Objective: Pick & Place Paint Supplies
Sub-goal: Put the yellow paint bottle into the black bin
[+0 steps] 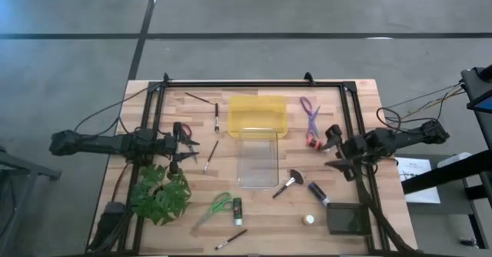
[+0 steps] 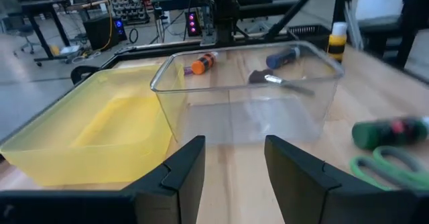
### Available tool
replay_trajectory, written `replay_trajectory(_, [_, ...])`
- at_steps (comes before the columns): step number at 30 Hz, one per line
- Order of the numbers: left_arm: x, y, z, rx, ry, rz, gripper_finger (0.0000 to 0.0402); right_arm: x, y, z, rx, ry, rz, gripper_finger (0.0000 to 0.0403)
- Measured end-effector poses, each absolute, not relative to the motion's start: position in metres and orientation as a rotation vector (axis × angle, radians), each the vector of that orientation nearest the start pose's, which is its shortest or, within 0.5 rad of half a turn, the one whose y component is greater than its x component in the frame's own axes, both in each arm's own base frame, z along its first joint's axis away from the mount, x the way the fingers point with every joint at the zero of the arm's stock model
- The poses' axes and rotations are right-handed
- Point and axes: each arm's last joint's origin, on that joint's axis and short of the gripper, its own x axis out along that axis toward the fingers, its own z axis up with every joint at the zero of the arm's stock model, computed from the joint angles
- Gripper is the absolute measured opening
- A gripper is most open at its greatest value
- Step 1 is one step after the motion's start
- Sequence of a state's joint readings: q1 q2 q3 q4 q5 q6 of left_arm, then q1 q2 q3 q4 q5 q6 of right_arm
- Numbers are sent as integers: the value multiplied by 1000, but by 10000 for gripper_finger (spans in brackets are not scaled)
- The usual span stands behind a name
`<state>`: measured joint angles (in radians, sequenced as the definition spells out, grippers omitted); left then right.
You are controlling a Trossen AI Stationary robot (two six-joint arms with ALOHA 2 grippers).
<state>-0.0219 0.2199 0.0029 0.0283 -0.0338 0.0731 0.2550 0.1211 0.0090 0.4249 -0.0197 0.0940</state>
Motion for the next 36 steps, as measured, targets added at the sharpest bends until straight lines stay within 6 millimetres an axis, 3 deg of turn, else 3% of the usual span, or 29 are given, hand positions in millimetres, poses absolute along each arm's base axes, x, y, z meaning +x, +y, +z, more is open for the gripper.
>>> replay_trajectory(7, [110,-1,152,-115,150,23,165,94,24,204,118,-380,261,234])
replay_trajectory(15, [110,-1,154,-119,134,36,165,96,13,202,167,-361,-143,234])
replay_trajectory(18, [110,0,154,-82,135,64,165,95,11,202,183,-361,-214,234])
replay_trajectory(36, [110,0,153,-68,136,70,165,95,13,204,270,-383,-109,234])
